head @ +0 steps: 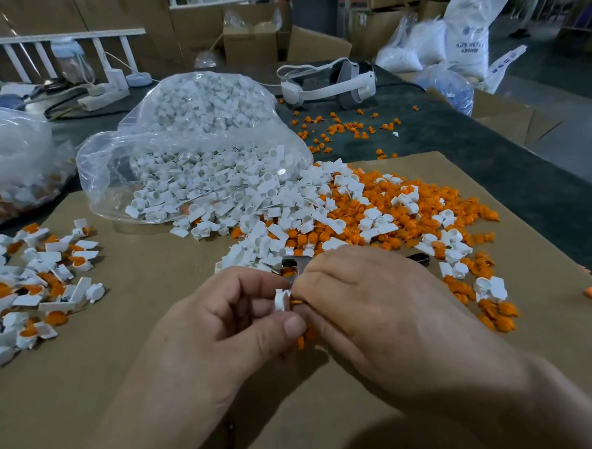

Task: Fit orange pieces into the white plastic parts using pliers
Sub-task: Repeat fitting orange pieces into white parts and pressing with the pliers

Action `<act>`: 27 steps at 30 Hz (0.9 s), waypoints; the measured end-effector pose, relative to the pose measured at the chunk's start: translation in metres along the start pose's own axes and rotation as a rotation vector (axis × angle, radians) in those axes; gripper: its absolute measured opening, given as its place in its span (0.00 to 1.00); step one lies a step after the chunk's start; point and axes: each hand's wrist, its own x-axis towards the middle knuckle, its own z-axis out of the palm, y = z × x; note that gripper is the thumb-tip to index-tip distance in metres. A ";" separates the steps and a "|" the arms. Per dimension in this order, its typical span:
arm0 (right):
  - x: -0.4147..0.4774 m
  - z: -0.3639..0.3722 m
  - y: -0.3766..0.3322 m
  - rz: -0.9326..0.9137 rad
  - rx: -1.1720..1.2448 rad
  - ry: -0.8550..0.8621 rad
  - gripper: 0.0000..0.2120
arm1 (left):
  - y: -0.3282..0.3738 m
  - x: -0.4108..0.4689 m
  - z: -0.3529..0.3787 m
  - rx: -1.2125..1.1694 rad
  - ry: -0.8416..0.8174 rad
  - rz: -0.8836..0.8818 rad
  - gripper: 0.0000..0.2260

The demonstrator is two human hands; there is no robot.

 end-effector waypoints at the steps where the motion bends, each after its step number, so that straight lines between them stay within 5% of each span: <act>1: 0.000 0.000 0.000 -0.002 0.008 -0.004 0.05 | 0.000 0.000 0.000 0.017 -0.019 -0.001 0.25; 7: -0.001 -0.002 -0.001 0.055 0.245 -0.050 0.15 | 0.014 -0.005 -0.002 0.360 -0.010 0.204 0.23; 12: -0.003 0.000 0.002 0.099 0.450 -0.006 0.14 | 0.026 -0.010 0.003 0.566 0.041 0.370 0.14; 27: -0.004 0.002 0.000 -0.014 0.184 0.134 0.09 | 0.018 -0.005 0.001 0.485 0.049 0.335 0.18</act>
